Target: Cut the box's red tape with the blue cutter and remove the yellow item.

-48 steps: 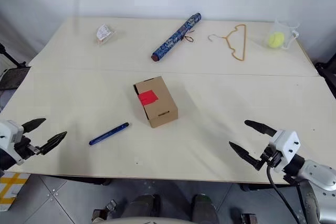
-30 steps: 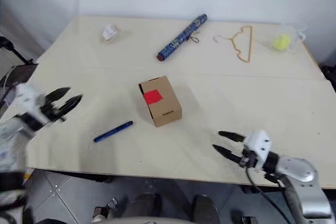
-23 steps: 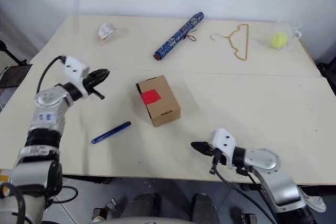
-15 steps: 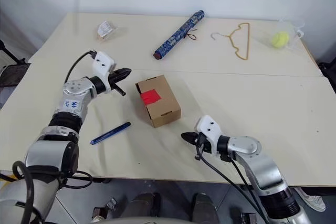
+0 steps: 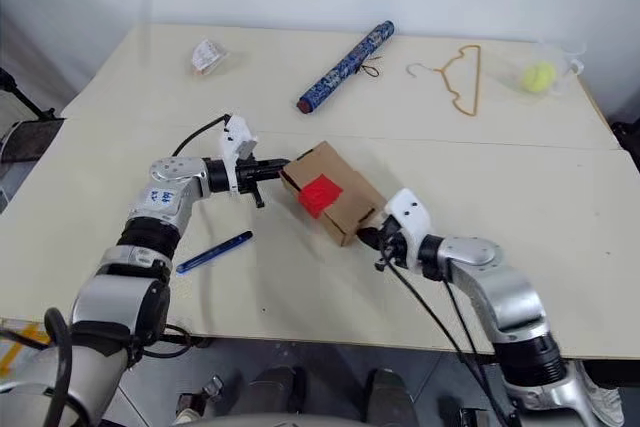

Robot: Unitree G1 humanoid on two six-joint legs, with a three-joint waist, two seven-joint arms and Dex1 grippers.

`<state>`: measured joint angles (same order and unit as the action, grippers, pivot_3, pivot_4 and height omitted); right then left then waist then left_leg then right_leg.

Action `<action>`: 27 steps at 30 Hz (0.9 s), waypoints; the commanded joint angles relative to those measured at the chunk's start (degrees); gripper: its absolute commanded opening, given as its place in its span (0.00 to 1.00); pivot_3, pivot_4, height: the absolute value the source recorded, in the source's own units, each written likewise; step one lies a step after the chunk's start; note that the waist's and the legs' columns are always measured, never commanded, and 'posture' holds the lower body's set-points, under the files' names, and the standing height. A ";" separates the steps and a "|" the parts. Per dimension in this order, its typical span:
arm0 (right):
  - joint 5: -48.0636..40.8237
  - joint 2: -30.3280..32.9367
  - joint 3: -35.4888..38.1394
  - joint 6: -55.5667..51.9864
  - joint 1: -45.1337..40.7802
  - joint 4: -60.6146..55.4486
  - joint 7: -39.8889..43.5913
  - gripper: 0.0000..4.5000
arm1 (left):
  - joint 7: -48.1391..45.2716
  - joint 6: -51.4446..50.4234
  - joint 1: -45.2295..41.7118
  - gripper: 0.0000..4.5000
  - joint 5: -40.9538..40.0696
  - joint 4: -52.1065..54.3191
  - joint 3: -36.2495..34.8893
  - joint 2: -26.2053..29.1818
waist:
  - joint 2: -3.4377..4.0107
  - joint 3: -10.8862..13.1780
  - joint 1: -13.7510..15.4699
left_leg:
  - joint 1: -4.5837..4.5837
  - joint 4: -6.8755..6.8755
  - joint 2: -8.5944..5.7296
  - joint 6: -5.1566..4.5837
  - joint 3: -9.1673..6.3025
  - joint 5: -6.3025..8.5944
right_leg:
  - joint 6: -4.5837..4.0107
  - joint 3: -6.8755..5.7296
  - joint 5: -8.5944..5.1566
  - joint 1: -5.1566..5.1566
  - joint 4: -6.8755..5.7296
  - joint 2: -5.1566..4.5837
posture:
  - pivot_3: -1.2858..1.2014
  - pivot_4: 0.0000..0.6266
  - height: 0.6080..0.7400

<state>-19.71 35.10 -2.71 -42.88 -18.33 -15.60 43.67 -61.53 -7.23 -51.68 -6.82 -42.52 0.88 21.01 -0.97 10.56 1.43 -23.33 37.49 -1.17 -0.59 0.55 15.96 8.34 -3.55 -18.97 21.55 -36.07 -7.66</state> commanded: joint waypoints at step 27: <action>-5.59 14.38 11.53 -13.16 10.17 -11.99 1.77 0.00 | 7.19 -7.69 -3.09 0.00 -3.42 11.81 4.67 -3.90 | 0.07 0.04 0.33 | 0.01 0.45 0.03 -0.28 -0.19 0.16 | 0.19 0.17 0.10 -0.20 0.11 -0.03 | 0.52 0.24 1.00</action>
<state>-22.70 49.18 7.22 -51.97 -8.50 -22.68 46.02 -54.96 -18.94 -53.15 -12.32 -28.65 4.20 17.62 -0.90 10.60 1.75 -23.34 37.95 -1.17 -0.90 0.37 16.14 8.54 -3.38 -18.86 21.37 -35.96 -7.70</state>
